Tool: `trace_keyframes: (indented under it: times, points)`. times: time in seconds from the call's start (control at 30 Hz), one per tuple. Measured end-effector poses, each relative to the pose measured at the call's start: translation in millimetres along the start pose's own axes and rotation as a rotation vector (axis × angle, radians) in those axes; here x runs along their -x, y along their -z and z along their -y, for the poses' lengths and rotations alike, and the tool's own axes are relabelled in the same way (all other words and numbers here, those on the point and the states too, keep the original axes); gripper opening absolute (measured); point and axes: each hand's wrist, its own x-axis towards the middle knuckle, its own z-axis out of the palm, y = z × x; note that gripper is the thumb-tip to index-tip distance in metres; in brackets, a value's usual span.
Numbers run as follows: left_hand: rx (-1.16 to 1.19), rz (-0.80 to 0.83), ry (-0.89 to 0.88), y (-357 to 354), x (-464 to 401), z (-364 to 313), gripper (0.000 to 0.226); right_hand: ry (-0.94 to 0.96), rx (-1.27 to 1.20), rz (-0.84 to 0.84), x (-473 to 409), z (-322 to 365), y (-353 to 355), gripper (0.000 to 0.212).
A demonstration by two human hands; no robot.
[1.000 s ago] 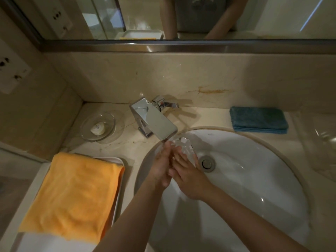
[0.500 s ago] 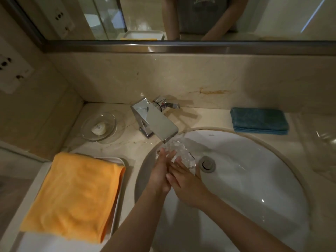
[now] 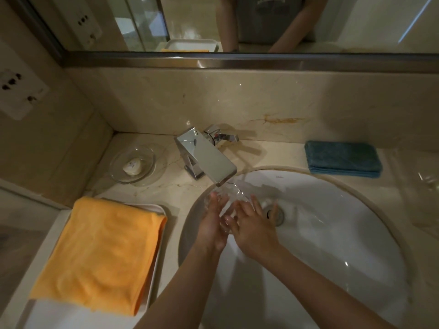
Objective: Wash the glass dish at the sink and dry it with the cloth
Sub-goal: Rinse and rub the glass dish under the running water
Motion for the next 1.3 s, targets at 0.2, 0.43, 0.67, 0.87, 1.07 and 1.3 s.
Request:
trace_keyframes:
  times: [0.2, 0.43, 0.67, 0.87, 1.07, 1.3]
  points:
    - [0.096, -0.034, -0.014, 3.6, 2.7, 6.6, 0.021, -0.133, -0.656, -0.327, -4.2, -14.4, -10.4, 0.028]
    - [0.029, -0.052, -0.006, -15.9, 19.5, 15.1, 0.020, -0.499, -1.848, 0.209, -9.3, -10.3, -14.8, 0.031]
    - [-0.354, -0.227, -0.092, 6.6, 15.2, 20.4, 0.029, -0.599, -1.895, 0.139, -13.6, -15.6, -18.7, 0.022]
    - [-0.885, -0.248, -0.055, 9.0, 8.0, -3.0, 0.018, -0.469, -1.687, 0.356, -7.2, -26.8, -6.9, 0.015]
    - [-0.885, -0.041, -0.044, 0.9, 2.1, -19.7, 0.005, -0.384, -1.520, 0.480, -4.0, -25.3, 2.5, 0.021]
    - [-1.096, -0.070, -0.121, -5.7, 0.1, -16.4, 0.030, -0.429, -1.325, 0.314, -11.8, -24.7, 13.1, 0.010]
